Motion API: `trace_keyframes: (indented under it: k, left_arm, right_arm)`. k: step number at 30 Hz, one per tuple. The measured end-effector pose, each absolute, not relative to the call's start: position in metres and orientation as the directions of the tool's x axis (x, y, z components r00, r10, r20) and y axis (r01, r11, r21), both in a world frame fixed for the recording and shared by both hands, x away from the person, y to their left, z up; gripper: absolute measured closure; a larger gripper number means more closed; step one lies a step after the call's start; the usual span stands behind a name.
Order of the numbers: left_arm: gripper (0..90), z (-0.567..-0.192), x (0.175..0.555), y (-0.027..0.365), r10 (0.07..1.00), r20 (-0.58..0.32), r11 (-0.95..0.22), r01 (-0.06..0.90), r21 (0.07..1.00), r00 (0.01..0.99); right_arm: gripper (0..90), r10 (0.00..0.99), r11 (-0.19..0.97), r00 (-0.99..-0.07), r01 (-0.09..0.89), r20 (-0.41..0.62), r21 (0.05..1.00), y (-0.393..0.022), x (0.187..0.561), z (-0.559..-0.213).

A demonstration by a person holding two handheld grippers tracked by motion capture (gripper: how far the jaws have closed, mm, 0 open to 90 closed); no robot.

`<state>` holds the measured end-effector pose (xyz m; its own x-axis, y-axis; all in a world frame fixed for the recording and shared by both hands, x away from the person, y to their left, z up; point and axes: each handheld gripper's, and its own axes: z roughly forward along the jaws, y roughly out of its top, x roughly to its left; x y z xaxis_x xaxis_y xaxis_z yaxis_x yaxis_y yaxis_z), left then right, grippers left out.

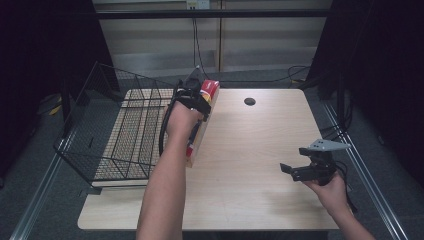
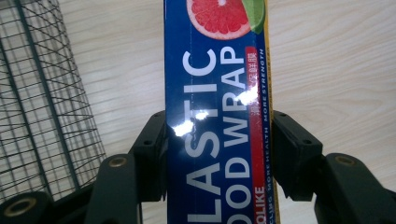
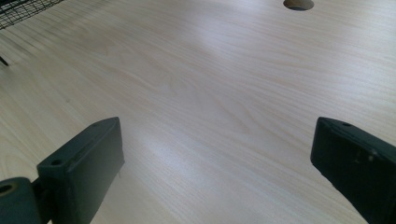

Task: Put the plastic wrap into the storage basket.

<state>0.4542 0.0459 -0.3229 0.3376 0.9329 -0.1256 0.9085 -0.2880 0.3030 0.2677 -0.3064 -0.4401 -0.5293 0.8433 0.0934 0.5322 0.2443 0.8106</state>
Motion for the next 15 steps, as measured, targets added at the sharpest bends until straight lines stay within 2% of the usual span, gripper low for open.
trace_keyframes:
  k: [15]
  left_arm:
    - [45.4,-0.294,0.452,0.063,0.939,-0.107,-0.283,0.91,0.303,0.327]
  right_arm:
    - [1.4,0.838,0.242,-0.537,0.528,0.099,0.814,-0.306,0.267,-0.439]
